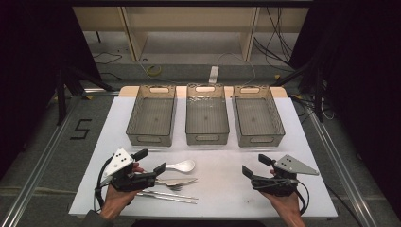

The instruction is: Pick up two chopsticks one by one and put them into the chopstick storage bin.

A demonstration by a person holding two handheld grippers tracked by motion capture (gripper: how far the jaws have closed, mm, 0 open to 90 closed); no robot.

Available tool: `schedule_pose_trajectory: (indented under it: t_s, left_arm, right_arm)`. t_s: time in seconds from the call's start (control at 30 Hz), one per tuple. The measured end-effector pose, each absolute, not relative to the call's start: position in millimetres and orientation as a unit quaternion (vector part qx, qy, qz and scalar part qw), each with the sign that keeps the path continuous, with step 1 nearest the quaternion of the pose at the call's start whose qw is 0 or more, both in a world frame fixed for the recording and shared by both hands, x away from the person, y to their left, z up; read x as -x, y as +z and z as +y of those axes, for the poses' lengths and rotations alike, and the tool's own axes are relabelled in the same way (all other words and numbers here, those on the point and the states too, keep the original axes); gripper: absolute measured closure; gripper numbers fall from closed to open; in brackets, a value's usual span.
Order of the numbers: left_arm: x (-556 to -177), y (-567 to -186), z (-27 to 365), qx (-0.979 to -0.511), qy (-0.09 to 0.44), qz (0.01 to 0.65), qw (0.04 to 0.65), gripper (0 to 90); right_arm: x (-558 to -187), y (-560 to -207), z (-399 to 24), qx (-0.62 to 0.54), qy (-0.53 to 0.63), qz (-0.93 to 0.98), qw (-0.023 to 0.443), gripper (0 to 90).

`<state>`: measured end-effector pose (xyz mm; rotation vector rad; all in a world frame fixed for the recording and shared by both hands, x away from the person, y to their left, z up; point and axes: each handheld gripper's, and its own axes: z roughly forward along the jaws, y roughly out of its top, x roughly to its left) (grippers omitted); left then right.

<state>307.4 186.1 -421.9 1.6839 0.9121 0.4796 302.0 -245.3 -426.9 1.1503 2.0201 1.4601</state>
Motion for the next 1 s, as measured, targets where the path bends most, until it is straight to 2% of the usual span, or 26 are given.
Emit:
schedule_pose_trajectory:
  t_s: [0.6, 1.0]
  left_arm:
    - [-313.0, -415.1, 191.1, -0.728, 0.193, 0.390, 0.530, 17.6]
    - [-326.1, -407.0, 193.8, -0.779, 0.185, 0.386, 0.458, 19.0]
  right_arm:
    - [-301.8, -427.2, -245.0, -0.412, 0.516, 0.725, 0.193, 24.0]
    - [-301.7, -428.2, -244.3, -0.412, 0.510, 0.731, 0.193, 23.9]
